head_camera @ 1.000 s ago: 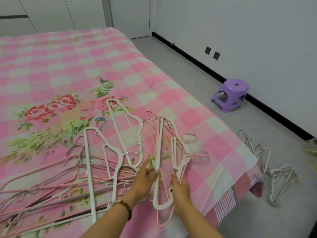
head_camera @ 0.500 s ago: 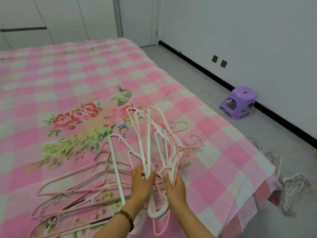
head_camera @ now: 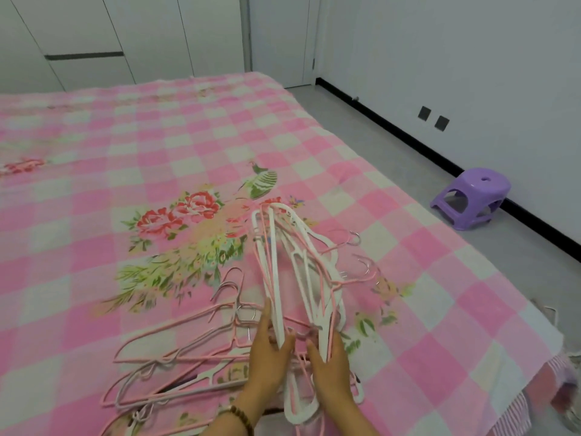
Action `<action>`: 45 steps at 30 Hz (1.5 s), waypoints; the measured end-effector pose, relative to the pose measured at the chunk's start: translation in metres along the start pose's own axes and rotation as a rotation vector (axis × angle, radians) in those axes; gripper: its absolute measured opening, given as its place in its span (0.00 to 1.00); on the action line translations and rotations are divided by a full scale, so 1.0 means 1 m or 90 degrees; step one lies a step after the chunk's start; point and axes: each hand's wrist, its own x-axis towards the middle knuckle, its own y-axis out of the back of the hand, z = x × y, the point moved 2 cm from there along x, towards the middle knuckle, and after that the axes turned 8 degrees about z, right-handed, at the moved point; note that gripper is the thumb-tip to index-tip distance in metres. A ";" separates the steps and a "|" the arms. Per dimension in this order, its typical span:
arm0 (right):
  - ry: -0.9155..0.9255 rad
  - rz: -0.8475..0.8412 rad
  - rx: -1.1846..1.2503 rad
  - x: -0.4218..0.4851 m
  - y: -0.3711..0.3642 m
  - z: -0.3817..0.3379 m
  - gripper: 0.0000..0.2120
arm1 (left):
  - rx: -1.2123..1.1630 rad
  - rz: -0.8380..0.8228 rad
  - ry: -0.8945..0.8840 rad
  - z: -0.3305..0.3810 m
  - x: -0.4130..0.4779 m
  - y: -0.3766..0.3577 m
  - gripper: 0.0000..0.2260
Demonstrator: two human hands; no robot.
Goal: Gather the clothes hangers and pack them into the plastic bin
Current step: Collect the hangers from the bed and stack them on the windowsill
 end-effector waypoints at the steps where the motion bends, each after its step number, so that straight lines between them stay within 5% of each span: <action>1: 0.010 0.002 -0.007 0.011 0.001 -0.005 0.21 | -0.021 -0.003 0.004 0.008 0.009 -0.005 0.36; 4: 0.039 0.003 -0.002 0.050 0.009 -0.029 0.26 | -0.049 0.009 0.018 0.029 0.040 -0.026 0.34; 7: 0.034 -0.008 0.027 0.095 0.018 -0.048 0.23 | -0.048 0.025 0.028 0.044 0.075 -0.048 0.27; 14: -0.011 -0.051 -0.051 0.174 0.015 -0.030 0.12 | -0.011 0.064 0.072 0.029 0.129 -0.096 0.28; 17: -0.013 -0.058 -0.123 0.193 0.010 -0.010 0.17 | 0.064 0.118 0.128 0.015 0.142 -0.105 0.29; 21: -0.150 -0.105 -0.007 0.201 -0.003 -0.006 0.22 | 0.057 0.160 0.185 0.010 0.150 -0.114 0.36; 24: -0.168 -0.090 0.019 0.199 -0.006 -0.010 0.14 | -0.040 0.175 0.224 0.019 0.150 -0.121 0.22; 28: -0.098 -0.016 0.097 0.190 0.013 -0.038 0.11 | -0.101 0.184 0.142 0.057 0.138 -0.131 0.12; 37: 0.068 0.104 0.282 0.165 0.169 -0.199 0.07 | -0.253 -0.067 -0.139 0.258 0.051 -0.180 0.09; 45: 0.228 0.282 0.245 0.006 0.339 -0.299 0.13 | -0.331 -0.356 -0.293 0.380 -0.125 -0.195 0.14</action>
